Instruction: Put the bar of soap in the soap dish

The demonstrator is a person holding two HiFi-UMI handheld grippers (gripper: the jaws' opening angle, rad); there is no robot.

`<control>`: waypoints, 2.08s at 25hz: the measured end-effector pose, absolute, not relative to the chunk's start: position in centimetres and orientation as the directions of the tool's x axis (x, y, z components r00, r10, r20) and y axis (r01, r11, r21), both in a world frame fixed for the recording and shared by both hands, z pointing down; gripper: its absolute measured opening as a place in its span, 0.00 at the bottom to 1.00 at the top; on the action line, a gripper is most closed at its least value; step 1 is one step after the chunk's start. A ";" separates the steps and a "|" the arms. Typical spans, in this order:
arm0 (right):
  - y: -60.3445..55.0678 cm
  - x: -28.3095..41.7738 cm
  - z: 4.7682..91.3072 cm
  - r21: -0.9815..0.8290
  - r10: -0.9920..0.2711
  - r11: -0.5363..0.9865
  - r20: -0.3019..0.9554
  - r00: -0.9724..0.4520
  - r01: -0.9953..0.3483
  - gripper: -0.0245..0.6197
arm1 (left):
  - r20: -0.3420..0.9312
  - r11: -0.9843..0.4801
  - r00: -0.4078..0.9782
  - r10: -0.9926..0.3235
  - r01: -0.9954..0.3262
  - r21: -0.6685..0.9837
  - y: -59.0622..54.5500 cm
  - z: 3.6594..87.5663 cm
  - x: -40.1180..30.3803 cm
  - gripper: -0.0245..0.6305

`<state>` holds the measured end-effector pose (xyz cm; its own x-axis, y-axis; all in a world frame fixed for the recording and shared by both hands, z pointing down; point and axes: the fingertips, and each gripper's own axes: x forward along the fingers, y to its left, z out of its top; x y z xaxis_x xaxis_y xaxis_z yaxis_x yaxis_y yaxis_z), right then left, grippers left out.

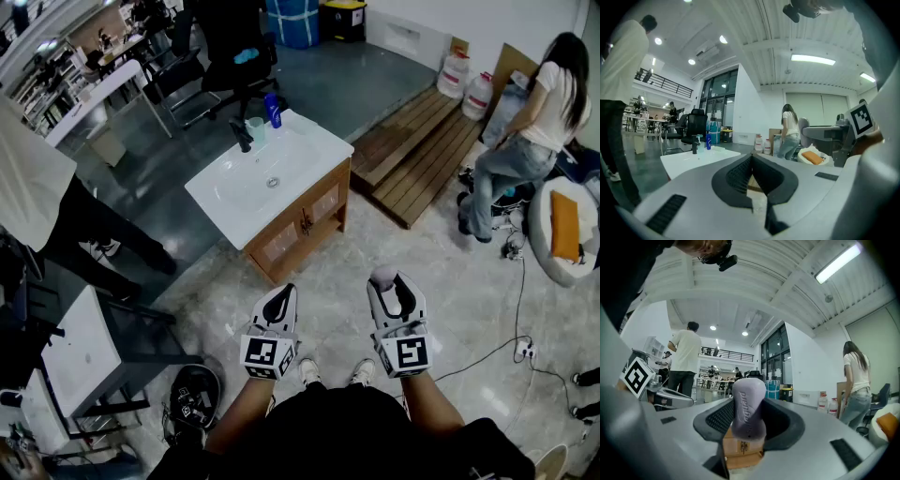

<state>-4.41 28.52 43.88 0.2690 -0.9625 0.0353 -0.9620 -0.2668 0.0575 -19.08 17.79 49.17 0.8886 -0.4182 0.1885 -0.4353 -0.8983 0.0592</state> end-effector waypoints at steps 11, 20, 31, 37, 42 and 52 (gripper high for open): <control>25.8 -7.4 44.1 0.065 -0.963 -0.268 0.011 0.269 -0.961 0.34 | 0.173 -0.909 0.903 -0.394 -0.410 0.069 15.5 49.3 -21.5 0.07; 22.7 -7.2 44.0 0.086 -0.956 -0.290 0.007 0.292 -0.953 0.34 | 0.177 -0.926 0.917 -0.357 -0.372 0.062 12.9 49.9 -21.2 0.07; 16.6 0.3 44.1 0.087 -0.973 -0.232 0.001 0.233 -0.969 0.34 | 0.189 -0.902 0.892 -0.411 -0.428 0.057 6.9 49.9 -14.1 0.07; 14.2 4.7 44.4 0.080 -0.982 -0.185 0.008 0.186 -0.979 0.34 | 0.205 -0.876 0.863 -0.461 -0.480 0.049 4.5 49.8 -10.7 0.07; 13.0 7.8 44.7 0.036 -0.988 -0.156 0.006 0.156 -0.987 0.34 | 0.217 -0.858 0.843 -0.492 -0.512 0.039 3.5 49.8 -8.1 0.07; 11.1 12.6 45.1 0.011 -0.994 -0.108 0.006 0.109 -0.994 0.34 | 0.226 -0.819 0.803 -0.552 -0.573 0.036 2.5 50.0 -5.4 0.07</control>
